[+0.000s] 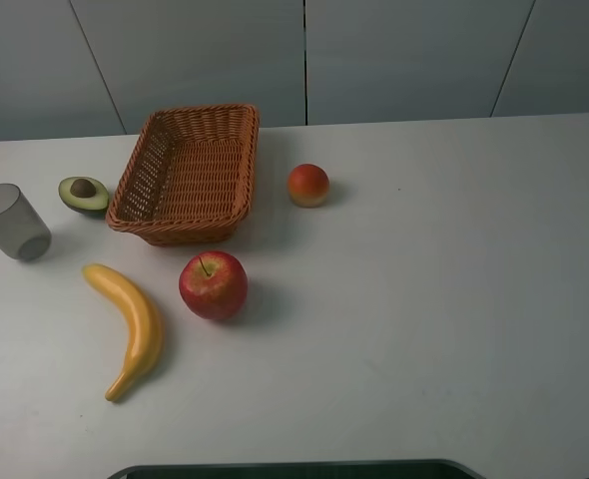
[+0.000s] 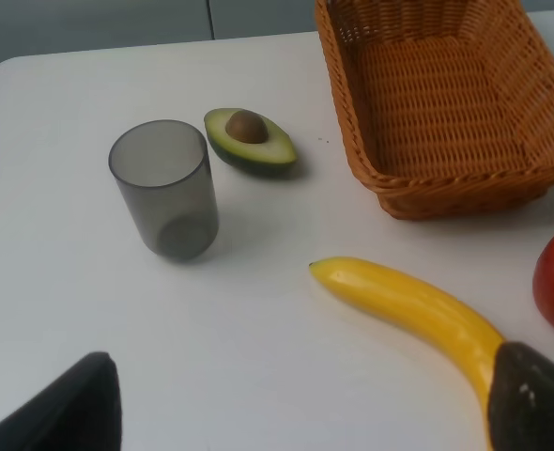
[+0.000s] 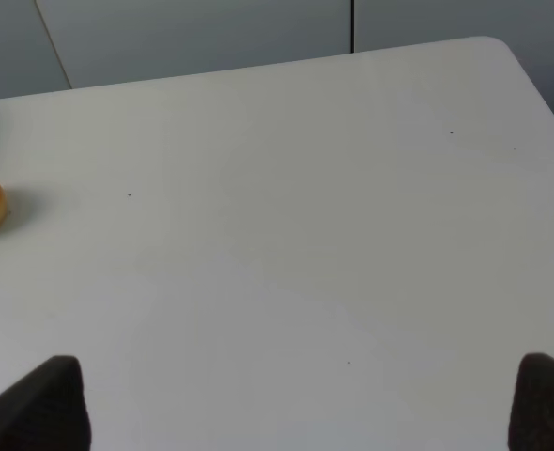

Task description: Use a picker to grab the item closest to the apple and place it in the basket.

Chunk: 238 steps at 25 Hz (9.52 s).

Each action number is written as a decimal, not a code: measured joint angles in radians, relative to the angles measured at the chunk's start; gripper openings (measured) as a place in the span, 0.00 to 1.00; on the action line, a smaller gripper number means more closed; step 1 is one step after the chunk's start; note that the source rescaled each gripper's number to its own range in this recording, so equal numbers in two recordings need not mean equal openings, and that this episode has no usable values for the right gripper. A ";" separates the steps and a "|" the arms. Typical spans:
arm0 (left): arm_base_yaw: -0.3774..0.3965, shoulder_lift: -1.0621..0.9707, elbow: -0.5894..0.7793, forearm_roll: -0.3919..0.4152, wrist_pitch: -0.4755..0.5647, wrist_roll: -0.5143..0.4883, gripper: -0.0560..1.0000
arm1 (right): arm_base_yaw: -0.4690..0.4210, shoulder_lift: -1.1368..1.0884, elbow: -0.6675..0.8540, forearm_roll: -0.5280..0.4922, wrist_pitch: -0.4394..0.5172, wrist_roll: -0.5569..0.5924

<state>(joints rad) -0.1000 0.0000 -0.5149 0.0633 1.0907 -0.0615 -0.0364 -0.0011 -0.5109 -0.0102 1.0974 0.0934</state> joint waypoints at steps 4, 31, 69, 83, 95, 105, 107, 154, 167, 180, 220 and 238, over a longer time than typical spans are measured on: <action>0.000 0.000 0.000 0.000 0.000 0.000 1.00 | 0.000 0.000 0.000 0.000 0.000 0.000; 0.000 0.000 0.000 0.008 0.000 -0.004 1.00 | 0.000 0.000 0.000 0.000 0.000 0.000; -0.013 1.355 -0.153 -0.298 -0.344 -0.176 1.00 | 0.000 0.000 0.000 0.000 0.000 0.000; -0.249 1.615 -0.155 -0.200 -0.554 -0.605 1.00 | 0.000 0.000 0.000 0.000 0.000 0.000; -0.256 1.694 -0.155 -0.181 -0.632 -0.736 1.00 | 0.000 0.000 0.000 0.000 0.000 0.000; -0.256 1.769 -0.156 -0.175 -0.646 -0.739 0.98 | 0.000 0.000 0.000 0.000 0.000 0.000; -0.256 1.777 -0.157 -0.175 -0.646 -0.739 0.98 | 0.000 0.000 0.000 0.000 0.000 0.000; -0.283 1.730 -0.157 -0.123 -0.500 -0.571 0.06 | 0.000 0.000 0.000 0.000 0.000 0.000; -0.292 1.349 -0.155 -0.013 -0.295 -0.559 0.06 | 0.000 0.000 0.000 0.000 0.000 0.000; -0.293 1.022 -0.155 0.072 -0.299 -0.510 0.06 | 0.000 0.000 0.000 0.000 0.000 0.000; -0.212 1.708 -0.376 0.446 -1.293 -0.502 0.06 | 0.000 0.000 0.000 0.000 0.000 0.000; -0.212 1.651 -0.378 0.446 -1.222 -0.504 0.98 | 0.000 0.000 0.000 0.000 0.000 0.000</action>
<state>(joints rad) -0.3115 1.6510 -0.8926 0.5097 -0.1312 -0.5650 -0.0364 -0.0011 -0.5109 -0.0102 1.0974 0.0934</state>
